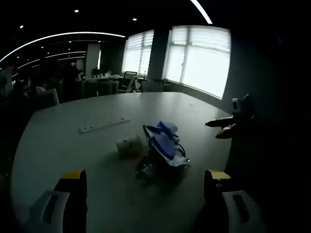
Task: Arrange the tabletop items into an orderly group along one side of the table until the central work area is clear of visible clutter.
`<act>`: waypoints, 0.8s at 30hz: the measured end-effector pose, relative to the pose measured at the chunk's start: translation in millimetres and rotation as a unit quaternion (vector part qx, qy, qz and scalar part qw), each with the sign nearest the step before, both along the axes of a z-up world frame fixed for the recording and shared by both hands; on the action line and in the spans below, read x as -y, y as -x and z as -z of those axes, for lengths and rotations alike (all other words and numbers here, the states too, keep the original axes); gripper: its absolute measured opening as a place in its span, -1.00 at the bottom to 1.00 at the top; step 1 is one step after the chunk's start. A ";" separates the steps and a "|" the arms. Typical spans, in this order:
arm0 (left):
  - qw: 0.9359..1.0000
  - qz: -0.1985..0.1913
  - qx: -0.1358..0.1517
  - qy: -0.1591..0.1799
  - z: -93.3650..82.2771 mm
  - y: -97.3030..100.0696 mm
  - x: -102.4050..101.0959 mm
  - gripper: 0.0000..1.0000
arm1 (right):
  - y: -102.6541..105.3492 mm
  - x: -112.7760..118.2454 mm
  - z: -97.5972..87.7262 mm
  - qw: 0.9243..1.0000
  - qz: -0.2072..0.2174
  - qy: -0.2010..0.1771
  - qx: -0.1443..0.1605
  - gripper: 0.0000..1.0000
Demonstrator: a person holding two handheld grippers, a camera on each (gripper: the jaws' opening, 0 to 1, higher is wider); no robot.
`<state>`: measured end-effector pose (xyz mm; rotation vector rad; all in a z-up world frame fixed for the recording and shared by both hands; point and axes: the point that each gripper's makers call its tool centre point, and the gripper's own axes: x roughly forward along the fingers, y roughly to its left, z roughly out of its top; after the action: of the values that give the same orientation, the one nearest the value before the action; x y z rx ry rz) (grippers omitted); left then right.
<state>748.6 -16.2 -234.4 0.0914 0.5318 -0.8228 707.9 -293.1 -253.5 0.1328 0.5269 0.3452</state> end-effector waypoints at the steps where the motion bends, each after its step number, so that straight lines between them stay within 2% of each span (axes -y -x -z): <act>1: 1.000 0.000 0.001 0.000 -0.3 0.0 0.2 0.99 | -0.1 -0.1 -0.2 1.000 0.000 0.001 0.000 0.99; 24: 1.000 -0.013 -0.001 -0.001 0.1 -1.4 -10.4 0.99 | -7.2 -6.1 -0.9 1.000 -0.006 0.001 0.005 0.99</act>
<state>750.0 -5.8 -234.5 0.0852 0.5337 -0.7969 715.1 -287.0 -252.7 0.1263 0.5183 0.3570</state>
